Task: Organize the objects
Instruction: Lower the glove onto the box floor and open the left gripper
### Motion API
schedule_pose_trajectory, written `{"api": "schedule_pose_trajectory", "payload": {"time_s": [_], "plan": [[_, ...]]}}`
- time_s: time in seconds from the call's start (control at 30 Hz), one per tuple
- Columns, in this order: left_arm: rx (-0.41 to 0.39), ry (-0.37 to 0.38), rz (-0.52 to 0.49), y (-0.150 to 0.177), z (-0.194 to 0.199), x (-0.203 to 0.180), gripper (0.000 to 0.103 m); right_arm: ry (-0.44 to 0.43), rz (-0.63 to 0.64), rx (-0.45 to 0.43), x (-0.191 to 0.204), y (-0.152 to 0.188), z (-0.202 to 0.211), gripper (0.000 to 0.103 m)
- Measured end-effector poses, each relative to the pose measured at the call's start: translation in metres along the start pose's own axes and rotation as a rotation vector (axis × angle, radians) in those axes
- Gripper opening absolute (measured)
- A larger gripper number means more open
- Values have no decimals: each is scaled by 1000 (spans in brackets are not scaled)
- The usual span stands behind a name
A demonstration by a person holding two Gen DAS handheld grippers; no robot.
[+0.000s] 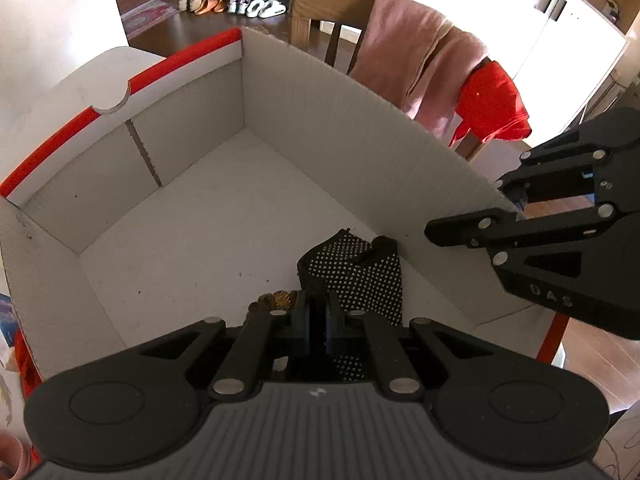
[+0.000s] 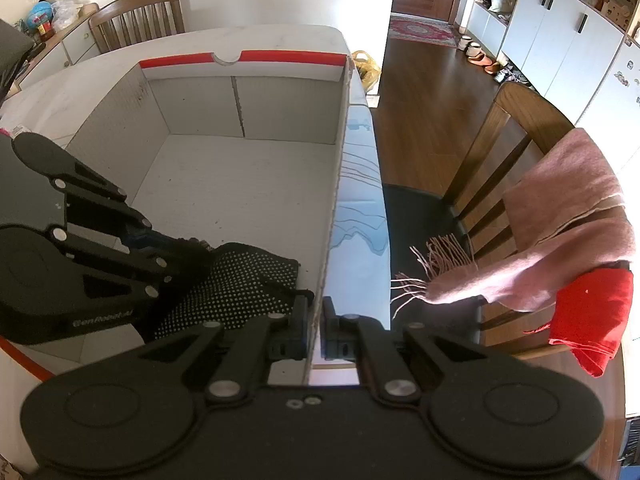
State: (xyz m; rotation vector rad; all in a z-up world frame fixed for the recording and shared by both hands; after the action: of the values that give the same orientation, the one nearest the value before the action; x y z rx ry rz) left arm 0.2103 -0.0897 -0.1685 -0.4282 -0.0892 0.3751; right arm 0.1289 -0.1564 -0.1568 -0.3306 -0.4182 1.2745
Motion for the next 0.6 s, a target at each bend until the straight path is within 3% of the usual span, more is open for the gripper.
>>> {"api": "schedule_pose_trajectory", "payload": {"time_s": [0.23,0.5,0.6], "plan": [[0,6,11,3,3,0,11,0,-1,0,0,0,0,5],[-42,11,29,5,21,2,30,4,-3,2,0,1,0,5],[-65,13,35,5,31,3,32,4,-5,4,0,1,0,5]]}}
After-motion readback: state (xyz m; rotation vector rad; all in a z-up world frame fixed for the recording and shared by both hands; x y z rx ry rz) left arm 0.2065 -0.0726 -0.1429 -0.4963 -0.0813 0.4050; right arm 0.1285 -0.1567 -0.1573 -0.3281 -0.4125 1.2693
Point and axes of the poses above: each gripper's, at about its wrist camera, not at the fingertips, and z roughly against the way its jaws point, x to its left, y to its underside, the point moved 6 cm from there along -z, roughly the way its jaws point, and after that the axes turned 6 degrees about -y, right-handed, at the moved point
